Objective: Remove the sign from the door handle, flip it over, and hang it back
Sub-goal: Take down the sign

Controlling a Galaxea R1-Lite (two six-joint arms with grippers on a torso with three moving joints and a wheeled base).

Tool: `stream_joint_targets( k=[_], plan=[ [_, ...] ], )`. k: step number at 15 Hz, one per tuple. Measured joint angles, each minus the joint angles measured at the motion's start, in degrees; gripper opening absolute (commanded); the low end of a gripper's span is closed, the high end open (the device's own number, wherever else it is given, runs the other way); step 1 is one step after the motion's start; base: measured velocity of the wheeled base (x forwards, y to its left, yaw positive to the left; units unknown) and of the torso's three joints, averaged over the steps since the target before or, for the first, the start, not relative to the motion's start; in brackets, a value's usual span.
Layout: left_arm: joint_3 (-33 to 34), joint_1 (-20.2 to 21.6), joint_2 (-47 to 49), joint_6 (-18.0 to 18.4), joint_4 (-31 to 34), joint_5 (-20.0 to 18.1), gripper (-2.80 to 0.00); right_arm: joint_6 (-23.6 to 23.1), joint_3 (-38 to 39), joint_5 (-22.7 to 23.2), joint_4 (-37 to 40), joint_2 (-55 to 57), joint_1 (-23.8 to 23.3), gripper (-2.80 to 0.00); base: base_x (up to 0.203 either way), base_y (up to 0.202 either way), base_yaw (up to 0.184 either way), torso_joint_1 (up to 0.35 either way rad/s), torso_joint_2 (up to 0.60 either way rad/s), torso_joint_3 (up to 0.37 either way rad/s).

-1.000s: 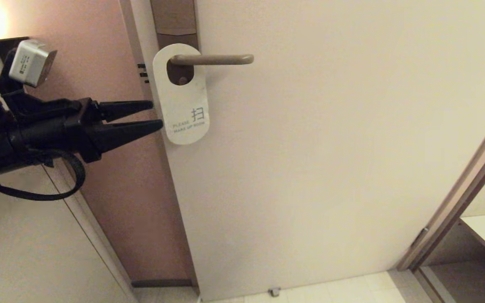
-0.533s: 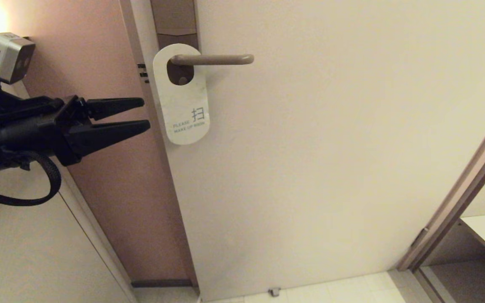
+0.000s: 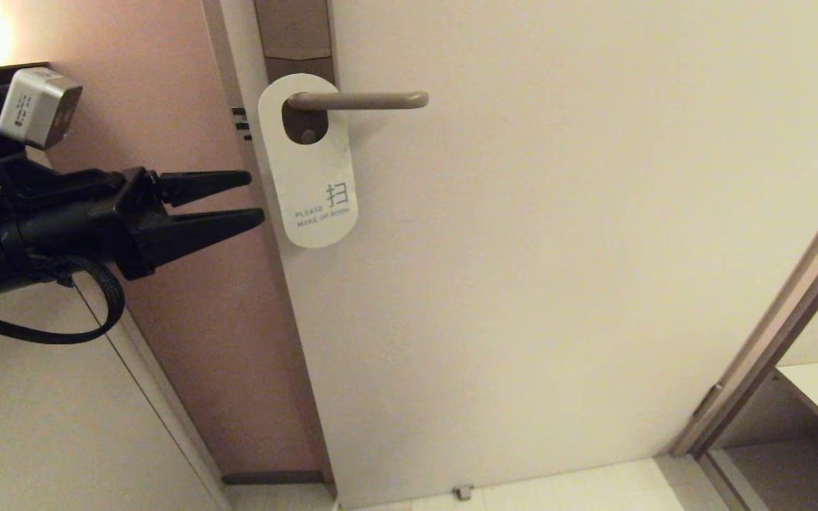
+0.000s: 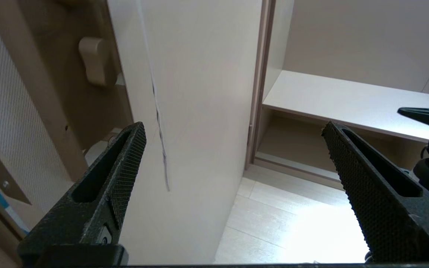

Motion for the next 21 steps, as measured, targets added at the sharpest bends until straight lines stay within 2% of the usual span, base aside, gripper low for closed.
stream_joint_targets(
  k=[4, 13, 21],
  plan=[
    [-0.93, -0.04, 2.34, 1.7, -1.03, 0.43, 0.0, 0.0, 0.0, -0.02, 0.0, 0.0, 0.0, -2.8, 0.0, 0.0, 0.0, 0.0, 0.0, 0.0],
    [-7.03, -4.14, 7.55, 1.34, -0.91, 1.99, 0.0, 0.01, 0.0, 0.0, 0.0, 0.0, 0.0, -2.8, 0.0, 0.0, 0.0, 0.0, 0.0, 0.0],
    [-9.23, -5.18, 10.55, 1.2, -0.75, 2.68, 0.0, 0.0, 0.0, 0.0, 0.0, 0.0, 0.0, -2.8, 0.0, 0.0, 0.0, 0.0, 0.0, 0.0]
  ],
)
